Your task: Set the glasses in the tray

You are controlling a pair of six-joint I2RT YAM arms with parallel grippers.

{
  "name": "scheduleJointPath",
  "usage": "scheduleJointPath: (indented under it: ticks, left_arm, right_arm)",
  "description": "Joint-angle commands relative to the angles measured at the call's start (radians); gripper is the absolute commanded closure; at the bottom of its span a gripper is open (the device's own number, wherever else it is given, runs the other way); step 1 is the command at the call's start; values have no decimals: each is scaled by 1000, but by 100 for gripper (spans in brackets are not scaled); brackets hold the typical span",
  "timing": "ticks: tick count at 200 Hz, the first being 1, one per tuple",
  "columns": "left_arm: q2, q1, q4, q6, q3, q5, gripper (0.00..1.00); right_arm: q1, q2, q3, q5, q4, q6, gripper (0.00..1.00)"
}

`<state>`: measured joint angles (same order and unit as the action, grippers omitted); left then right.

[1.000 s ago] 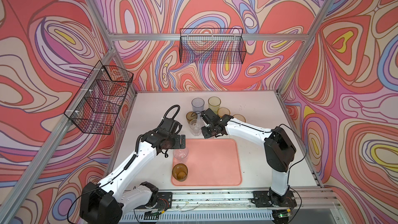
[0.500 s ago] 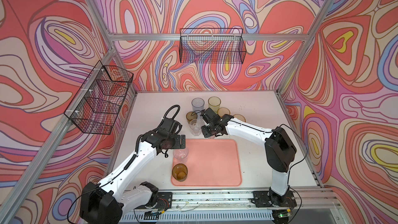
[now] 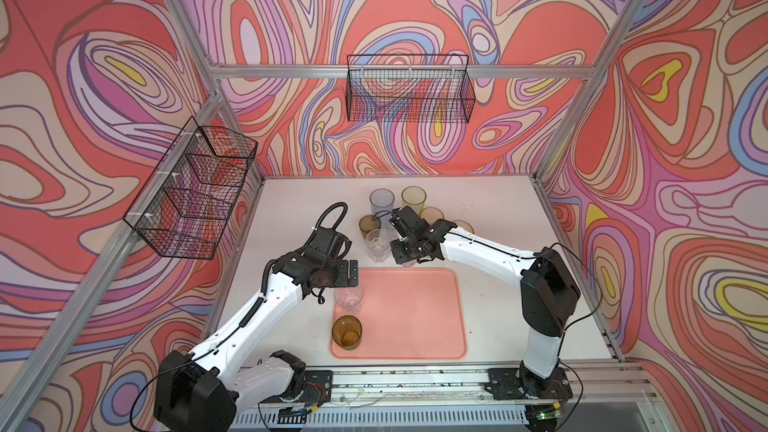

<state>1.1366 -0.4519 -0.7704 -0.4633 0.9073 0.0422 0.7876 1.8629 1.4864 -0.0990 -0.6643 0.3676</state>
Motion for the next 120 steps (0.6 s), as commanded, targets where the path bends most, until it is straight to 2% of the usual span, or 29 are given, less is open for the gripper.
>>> scheduleJointPath:
  ticks: [1,77,120]
  left_arm:
    - [-11,-4,-24,4,10,5,0]
    - [-15,-2,-17,-8,9,-14,0]
    - [-32,-3,-12,1,-1,-15,0]
  right_arm:
    - [7,-60,-12,23,-9,22,100]
    - [9,-150,-67,87,6,63,100]
    - [61,-169,-96,91,9,71,100]
